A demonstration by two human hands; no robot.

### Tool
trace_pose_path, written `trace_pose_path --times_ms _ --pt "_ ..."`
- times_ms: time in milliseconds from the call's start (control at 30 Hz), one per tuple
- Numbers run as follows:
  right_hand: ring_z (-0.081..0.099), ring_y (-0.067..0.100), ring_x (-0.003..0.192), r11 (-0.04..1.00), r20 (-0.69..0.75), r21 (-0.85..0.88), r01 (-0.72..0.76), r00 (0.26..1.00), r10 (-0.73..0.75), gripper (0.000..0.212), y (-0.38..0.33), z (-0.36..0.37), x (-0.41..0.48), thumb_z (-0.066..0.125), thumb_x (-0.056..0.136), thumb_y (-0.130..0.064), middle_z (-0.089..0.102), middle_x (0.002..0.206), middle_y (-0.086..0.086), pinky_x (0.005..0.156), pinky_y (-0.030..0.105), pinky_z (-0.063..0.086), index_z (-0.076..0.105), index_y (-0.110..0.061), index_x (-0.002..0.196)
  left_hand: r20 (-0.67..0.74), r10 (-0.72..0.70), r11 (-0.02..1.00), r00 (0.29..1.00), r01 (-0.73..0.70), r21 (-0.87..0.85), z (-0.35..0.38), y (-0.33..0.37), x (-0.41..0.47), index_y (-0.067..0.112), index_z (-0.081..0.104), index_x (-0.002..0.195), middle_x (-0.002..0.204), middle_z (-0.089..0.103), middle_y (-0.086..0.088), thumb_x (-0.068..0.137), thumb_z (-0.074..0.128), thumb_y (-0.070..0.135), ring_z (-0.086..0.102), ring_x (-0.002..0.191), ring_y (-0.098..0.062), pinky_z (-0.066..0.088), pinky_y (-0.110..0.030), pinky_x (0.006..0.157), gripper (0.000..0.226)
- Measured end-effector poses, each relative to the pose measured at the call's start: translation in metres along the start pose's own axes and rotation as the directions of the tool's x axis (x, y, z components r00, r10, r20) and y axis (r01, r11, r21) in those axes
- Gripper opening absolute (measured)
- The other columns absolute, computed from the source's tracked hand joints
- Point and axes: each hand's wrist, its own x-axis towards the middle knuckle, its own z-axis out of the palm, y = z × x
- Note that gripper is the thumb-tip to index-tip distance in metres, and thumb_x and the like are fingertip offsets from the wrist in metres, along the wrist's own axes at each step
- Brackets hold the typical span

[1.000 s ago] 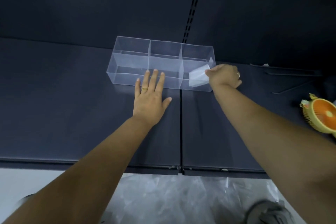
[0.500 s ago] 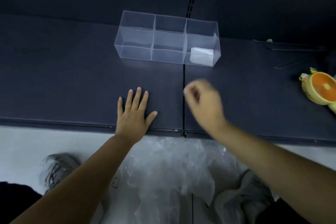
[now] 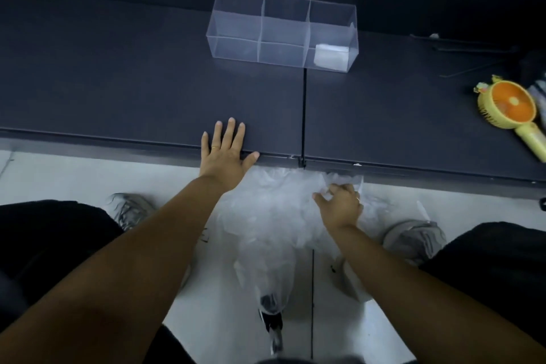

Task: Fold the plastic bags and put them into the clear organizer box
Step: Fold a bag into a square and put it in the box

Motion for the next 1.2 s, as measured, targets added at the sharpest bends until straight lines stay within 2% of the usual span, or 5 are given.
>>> trace_pose_path --times_ms 267,567,867,967,1200 --pt "0.058 0.009 0.063 0.740 0.418 0.671 0.047 0.800 -0.430 0.021 -0.047 -0.099 0.018 0.058 0.094 -0.019 0.067 0.072 0.000 0.063 0.022 0.046 0.062 -0.011 0.074 0.248 -0.015 0.939 0.969 0.099 -0.329 -0.053 0.009 -0.003 0.029 0.011 0.153 0.161 -0.009 0.007 0.096 0.023 0.063 -0.014 0.147 -0.016 -0.008 -0.043 0.118 0.068" --pt "0.065 0.025 0.100 0.288 0.339 0.932 -0.219 0.804 -0.488 0.049 -0.082 -0.165 0.043 0.058 0.085 -0.037 0.067 0.106 0.015 0.092 0.039 0.053 0.058 0.001 0.116 0.264 0.314 0.301 0.912 0.168 -0.939 -0.101 0.058 -0.019 0.018 0.066 0.119 0.108 0.072 0.003 0.081 0.069 0.043 0.068 0.098 -0.013 0.054 -0.027 0.083 0.045" --pt "0.044 0.006 0.045 0.675 -0.037 0.738 -0.024 0.996 0.076 0.021 -0.047 -0.148 0.075 0.063 0.091 -0.029 0.051 0.062 0.003 0.052 0.019 0.047 0.059 -0.012 0.081 0.213 -0.008 -0.018 0.977 0.212 -0.977 -0.100 0.042 -0.009 0.009 0.068 0.091 0.076 0.073 0.004 0.090 0.064 0.035 0.069 0.064 -0.007 0.051 -0.017 0.055 0.026" --pt "0.050 0.003 0.064 0.660 -0.228 0.707 0.254 0.965 -0.126 0.023 -0.060 -0.145 0.064 0.061 0.087 -0.043 0.058 0.076 -0.005 0.066 0.020 0.043 0.059 -0.026 0.072 0.224 -0.003 -0.093 0.974 0.223 -0.970 -0.094 0.042 -0.005 0.021 0.070 0.067 0.065 0.068 0.005 0.092 0.062 0.031 0.066 0.062 -0.012 0.052 -0.023 0.062 0.029" --pt "0.043 0.025 0.120 0.880 0.219 0.086 0.468 0.852 -0.474 0.055 -0.071 -0.063 0.037 0.075 0.079 -0.036 0.046 0.128 0.003 0.103 0.042 0.038 0.056 -0.023 0.128 0.308 -0.122 -0.086 0.943 0.300 -0.950 -0.071 0.038 -0.005 0.015 0.068 0.086 0.073 0.068 0.004 0.092 0.063 0.035 0.065 0.068 -0.013 0.056 -0.035 0.073 0.021"
